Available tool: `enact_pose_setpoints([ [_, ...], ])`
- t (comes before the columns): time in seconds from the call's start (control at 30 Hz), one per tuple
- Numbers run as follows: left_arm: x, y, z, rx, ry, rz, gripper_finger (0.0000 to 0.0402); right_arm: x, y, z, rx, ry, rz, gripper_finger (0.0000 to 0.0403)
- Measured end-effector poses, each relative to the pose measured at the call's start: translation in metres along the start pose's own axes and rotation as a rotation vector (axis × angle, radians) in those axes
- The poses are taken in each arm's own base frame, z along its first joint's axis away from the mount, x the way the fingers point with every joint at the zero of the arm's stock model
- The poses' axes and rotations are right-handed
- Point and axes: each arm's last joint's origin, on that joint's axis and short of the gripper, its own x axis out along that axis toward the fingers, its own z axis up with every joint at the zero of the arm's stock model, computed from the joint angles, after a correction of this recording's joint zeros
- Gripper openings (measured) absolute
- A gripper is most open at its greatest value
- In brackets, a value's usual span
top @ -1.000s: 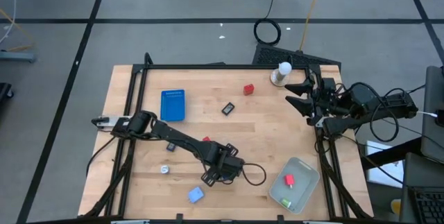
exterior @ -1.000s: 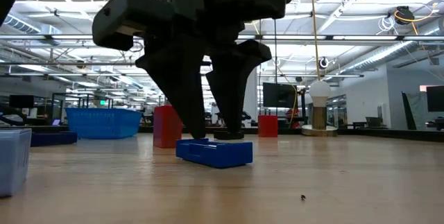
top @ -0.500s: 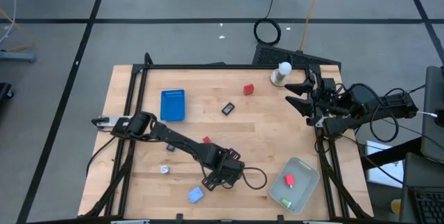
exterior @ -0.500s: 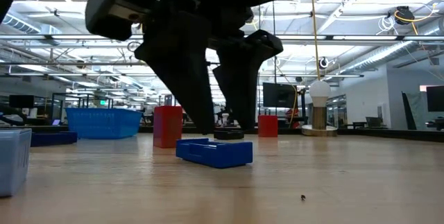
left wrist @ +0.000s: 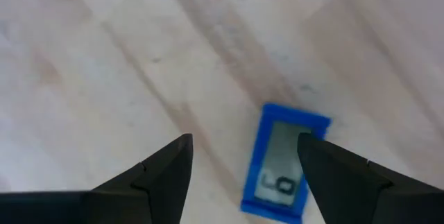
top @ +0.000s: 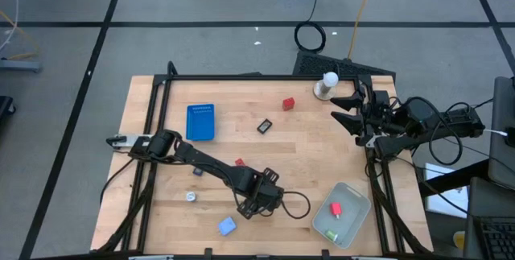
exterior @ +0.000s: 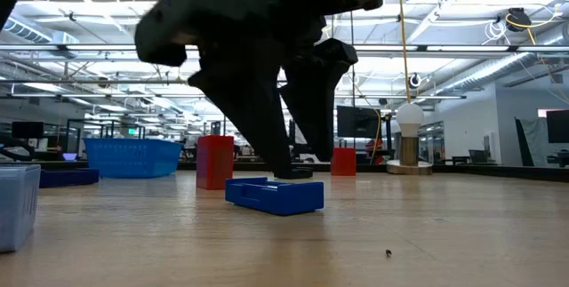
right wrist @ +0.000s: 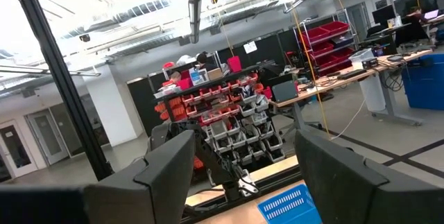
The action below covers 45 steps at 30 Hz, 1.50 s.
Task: Pick & Place Office items
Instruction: Put the blue digital timer into the blue bin
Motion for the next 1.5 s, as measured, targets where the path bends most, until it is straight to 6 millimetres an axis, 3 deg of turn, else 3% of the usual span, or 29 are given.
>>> enact_pose_setpoints([
  [0.23, -0.001, -0.003, 0.001, 0.019, 0.030, 0.097, 0.0257, 0.000, 0.000, 0.000, 0.008, 0.000, 0.000, 0.0242],
  [0.4, -0.001, -0.005, 0.002, -0.034, -0.005, -0.023, 0.0262, 0.000, 0.000, 0.000, 0.011, 0.000, 0.000, 0.0242],
  [0.73, -0.001, -0.006, 0.001, -0.084, -0.001, -0.026, 0.0393, 0.000, 0.000, 0.000, 0.008, 0.000, 0.000, 0.0242],
  [1.0, -0.001, -0.008, 0.000, -0.059, 0.027, -0.016, 0.0359, 0.000, 0.000, 0.000, 0.008, 0.000, 0.001, 0.0242],
  [1.5, 0.006, -0.013, -0.004, 0.035, 0.011, -0.062, 0.0391, 0.000, 0.000, 0.000, 0.008, 0.000, 0.001, 0.0242],
])
